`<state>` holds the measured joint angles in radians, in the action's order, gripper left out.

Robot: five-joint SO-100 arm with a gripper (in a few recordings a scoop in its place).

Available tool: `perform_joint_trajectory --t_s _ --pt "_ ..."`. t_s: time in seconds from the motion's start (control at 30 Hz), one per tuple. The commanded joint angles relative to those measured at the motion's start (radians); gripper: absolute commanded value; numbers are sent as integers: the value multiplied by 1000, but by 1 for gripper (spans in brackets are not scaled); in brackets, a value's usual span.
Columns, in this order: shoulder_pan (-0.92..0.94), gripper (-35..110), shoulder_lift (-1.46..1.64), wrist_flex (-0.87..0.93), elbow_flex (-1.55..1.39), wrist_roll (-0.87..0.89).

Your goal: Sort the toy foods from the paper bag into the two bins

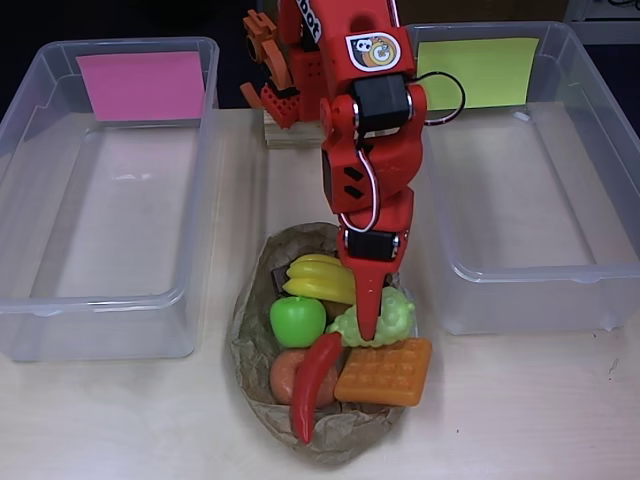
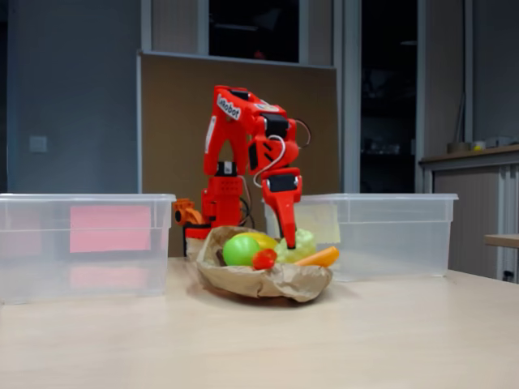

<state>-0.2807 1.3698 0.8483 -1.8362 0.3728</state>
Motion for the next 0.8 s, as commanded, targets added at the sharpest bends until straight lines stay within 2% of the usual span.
perform_joint_trajectory --t_s 0.0,0.3,0.77 --pt "-2 20 3 49 52 -17" --pt "-9 16 -8 156 173 -57" --pt "34 16 78 518 460 -184"
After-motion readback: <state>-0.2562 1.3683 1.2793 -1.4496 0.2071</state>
